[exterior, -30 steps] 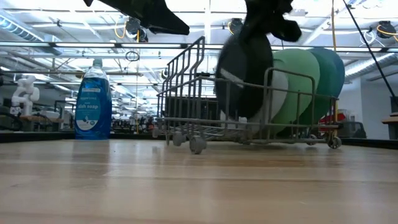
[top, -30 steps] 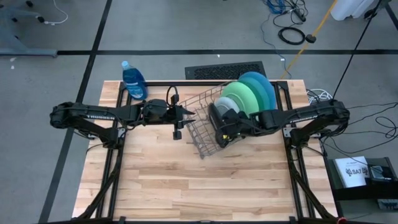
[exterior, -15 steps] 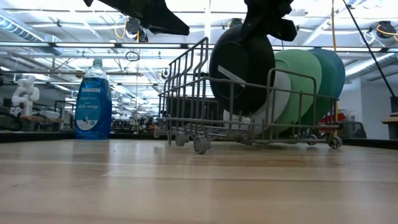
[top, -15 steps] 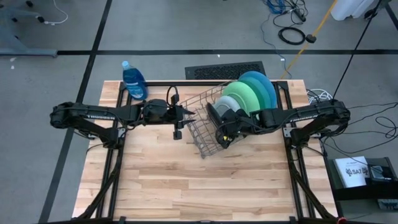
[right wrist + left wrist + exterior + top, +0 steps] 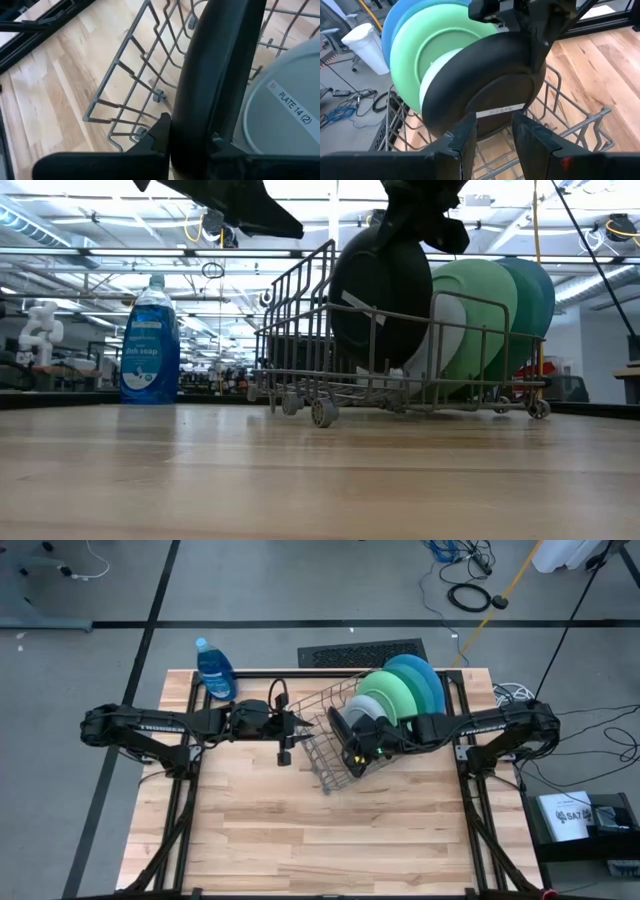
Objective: Sort dishes
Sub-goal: Put the black plate into the dish rack
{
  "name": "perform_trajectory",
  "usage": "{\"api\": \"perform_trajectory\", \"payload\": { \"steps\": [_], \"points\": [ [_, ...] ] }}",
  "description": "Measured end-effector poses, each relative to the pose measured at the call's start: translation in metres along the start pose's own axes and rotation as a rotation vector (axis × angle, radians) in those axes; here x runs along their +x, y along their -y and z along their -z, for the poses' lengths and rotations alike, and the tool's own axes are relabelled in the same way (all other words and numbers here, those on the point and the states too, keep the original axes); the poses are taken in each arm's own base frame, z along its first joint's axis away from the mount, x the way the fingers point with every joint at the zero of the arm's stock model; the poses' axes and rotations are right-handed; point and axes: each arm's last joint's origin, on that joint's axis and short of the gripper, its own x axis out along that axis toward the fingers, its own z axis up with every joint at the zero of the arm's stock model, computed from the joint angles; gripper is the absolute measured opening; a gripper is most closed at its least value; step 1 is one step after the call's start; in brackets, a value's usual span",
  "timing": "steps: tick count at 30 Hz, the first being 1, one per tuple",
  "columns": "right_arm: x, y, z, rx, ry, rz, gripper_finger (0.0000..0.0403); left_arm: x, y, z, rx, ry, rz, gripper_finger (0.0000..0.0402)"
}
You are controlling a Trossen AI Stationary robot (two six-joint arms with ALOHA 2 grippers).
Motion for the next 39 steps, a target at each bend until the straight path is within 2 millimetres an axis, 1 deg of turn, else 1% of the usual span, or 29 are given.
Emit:
{"api": "perform_trajectory", "payload": {
  "steps": [6,10,14,18,23,34,39],
  "points": [
    [0.002,-0.001,0.002,0.005,0.008,-0.021,0.0025,0.0,0.0,0.0,0.003,0.001,-0.001,0.0127],
    [0.005,0.004,0.002,0.072,-0.017,0.029,0.0025,0.0,0.0,0.0,0.002,0.0,-0.001,0.0127],
    [0.005,0.005,0.003,0.098,-0.014,0.046,0.0025,0.0,0.0,0.0,0.002,0.0,-0.002,0.0127],
    [0.005,0.007,0.005,0.128,-0.032,0.067,0.0035,0.0,0.0,0.0,0.002,0.0,-0.002,0.0127],
    [0.009,0.013,0.013,0.145,-0.094,0.141,0.0068,0.0,0.0,0.0,0.002,-0.002,-0.002,0.0127],
    [0.007,0.013,0.01,0.108,-0.048,0.151,0.0165,0.0,0.0,0.0,0.003,-0.005,-0.001,0.0127],
    [0.007,0.012,0.008,0.066,-0.033,0.141,0.018,0.0,0.0,0.001,0.003,-0.005,-0.001,0.0127]
  ]
}}
